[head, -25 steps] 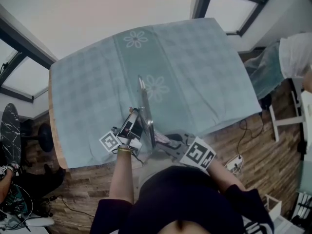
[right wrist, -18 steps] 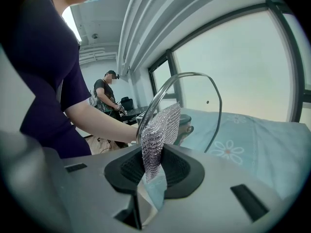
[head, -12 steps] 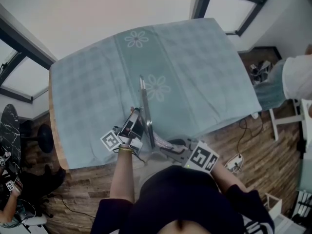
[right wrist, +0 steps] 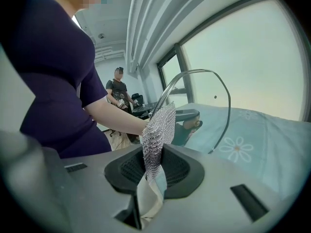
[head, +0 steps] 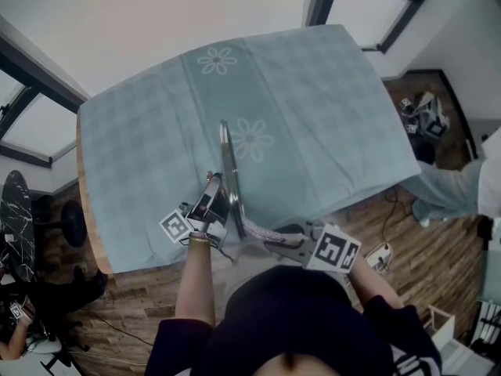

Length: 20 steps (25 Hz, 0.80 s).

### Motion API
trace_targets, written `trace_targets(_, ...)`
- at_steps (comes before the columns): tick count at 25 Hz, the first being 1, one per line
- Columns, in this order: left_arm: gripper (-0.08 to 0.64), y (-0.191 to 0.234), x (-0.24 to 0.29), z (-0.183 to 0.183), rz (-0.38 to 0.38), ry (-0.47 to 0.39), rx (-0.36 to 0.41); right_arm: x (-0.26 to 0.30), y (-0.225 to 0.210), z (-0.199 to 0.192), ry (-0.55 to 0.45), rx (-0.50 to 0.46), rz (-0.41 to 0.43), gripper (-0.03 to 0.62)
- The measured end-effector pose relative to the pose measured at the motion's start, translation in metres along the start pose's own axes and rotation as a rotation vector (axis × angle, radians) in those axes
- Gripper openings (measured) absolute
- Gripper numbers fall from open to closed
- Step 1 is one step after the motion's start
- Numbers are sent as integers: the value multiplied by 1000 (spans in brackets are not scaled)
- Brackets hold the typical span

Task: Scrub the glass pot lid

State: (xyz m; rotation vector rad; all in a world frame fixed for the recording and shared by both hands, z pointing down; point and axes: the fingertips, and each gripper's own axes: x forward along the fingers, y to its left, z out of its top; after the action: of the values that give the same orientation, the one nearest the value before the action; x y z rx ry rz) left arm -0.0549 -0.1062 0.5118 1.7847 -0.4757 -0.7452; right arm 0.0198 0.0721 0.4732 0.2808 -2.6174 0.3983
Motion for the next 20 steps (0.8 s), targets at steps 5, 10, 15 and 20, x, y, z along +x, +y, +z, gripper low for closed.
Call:
trace_targets(5,169,0,0,0,-10,6,-8,-22,-24,-2,-14,34,-48,80)
trace_targets(10,169,0,1,0,-12,8,-11,-31,-69,-3,-12,79,-183,80)
trace_targets(15,169,0,0,0,-10,10,-18,-14,-116,-5,-6,120,-306,80)
trace_targets(20,169,0,1,1,-15,11,-19,12,-143,2,9,113,-329,80)
